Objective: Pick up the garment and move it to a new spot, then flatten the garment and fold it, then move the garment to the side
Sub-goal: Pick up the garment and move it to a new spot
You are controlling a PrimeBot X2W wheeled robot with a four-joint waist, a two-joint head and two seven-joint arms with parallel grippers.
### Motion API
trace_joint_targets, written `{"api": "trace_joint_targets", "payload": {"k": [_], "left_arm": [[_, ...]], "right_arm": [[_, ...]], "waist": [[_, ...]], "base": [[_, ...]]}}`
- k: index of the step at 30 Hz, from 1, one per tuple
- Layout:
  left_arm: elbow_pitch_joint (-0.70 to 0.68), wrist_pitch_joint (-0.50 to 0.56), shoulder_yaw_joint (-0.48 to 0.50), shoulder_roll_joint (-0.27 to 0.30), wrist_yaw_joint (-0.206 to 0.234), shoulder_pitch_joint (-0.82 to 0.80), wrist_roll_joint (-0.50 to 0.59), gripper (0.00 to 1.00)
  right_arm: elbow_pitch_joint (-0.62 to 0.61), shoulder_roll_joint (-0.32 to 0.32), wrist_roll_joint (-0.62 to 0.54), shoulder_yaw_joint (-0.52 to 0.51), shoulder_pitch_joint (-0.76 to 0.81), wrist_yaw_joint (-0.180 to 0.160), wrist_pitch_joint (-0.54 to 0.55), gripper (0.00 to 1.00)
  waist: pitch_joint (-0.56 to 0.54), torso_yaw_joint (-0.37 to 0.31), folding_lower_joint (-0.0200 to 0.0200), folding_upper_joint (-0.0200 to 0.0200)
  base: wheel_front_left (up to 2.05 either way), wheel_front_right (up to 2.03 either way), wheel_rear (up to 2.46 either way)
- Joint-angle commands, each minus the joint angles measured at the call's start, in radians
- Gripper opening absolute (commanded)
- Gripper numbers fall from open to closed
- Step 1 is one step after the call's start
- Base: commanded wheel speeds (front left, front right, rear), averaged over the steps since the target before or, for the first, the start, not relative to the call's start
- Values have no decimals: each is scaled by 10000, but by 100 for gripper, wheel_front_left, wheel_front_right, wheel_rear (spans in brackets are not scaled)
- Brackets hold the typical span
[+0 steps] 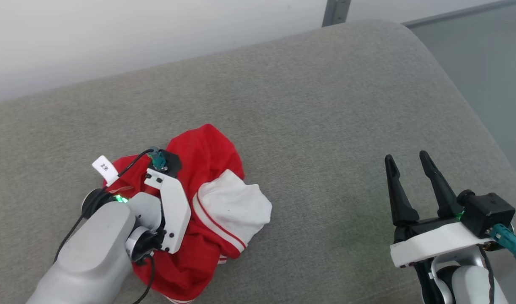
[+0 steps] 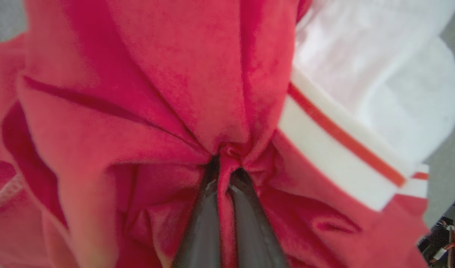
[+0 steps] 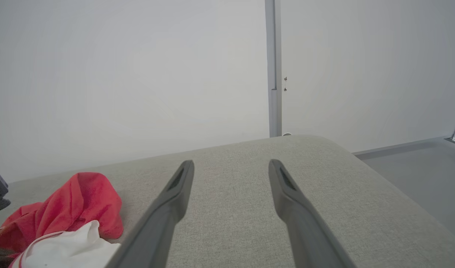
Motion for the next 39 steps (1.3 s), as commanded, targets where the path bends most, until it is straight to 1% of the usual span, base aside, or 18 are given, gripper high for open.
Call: {"api": "trace_joint_targets", "payload": {"k": [1, 3, 6, 7, 9, 11, 16, 23, 31, 34, 39], "left_arm": [[207, -212, -108, -104, -126, -125, 43, 100], [160, -439, -86, -194, -263, -351, -63, 100], [-141, -902, -84, -90, -394, -667, 12, 100], [-141, -902, -84, -90, -394, -667, 12, 100], [-448, -1284, -73, -6, -435, -779, 45, 100], [-833, -1785, 11, 68, -478, -830, 44, 100], [-1831, -3590, 471, 400, -467, -471, 59, 100], [-2770, -5952, 1305, 1093, -12, 664, 185, 100], [-3780, -8245, 2162, 1811, 790, 2300, 371, 100], [-4057, -8777, 2456, 1972, 1010, 2951, 248, 100], [-4282, -9217, 2938, 2115, 1264, 3918, 188, 100]], "right_arm": [[-56, -31, -87, -36, -82, -3, 26, 100], [-97, -40, -67, -93, -17, -3, 46, 100], [-195, -65, -12, -211, 58, -3, 95, 100], [-195, -65, -12, -211, 58, -3, 95, 100], [-249, -113, 9, -298, 98, -3, 125, 100], [-280, -168, -23, -346, 150, -3, 144, 100], [-220, -366, -91, -523, 262, -3, 75, 100], [145, -663, -215, -778, 425, -5, -71, 100], [418, -770, -382, -1061, 660, -5, -201, 100], [378, -716, -447, -1226, 715, -3, -173, 100], [357, -684, -542, -1406, 831, -5, -131, 100]], "waist": [[-87, 142, 0, -1], [-170, 300, 0, -1], [-277, 551, 0, -1], [-277, 551, 0, -1], [-362, 733, 0, -1], [-466, 932, 0, -1], [-696, 1424, 0, -1], [-934, 2084, 0, -1], [-1146, 2796, 0, -1], [-1165, 3051, 0, -1], [-1200, 3366, 0, -1]], "base": [[0, 0, 0], [0, 0, 0], [0, 0, 0], [0, 0, 0], [0, 0, 0], [0, 0, 0], [0, 0, 0], [0, 0, 0], [0, 0, 0], [0, 0, 0], [0, 0, 0]]}}
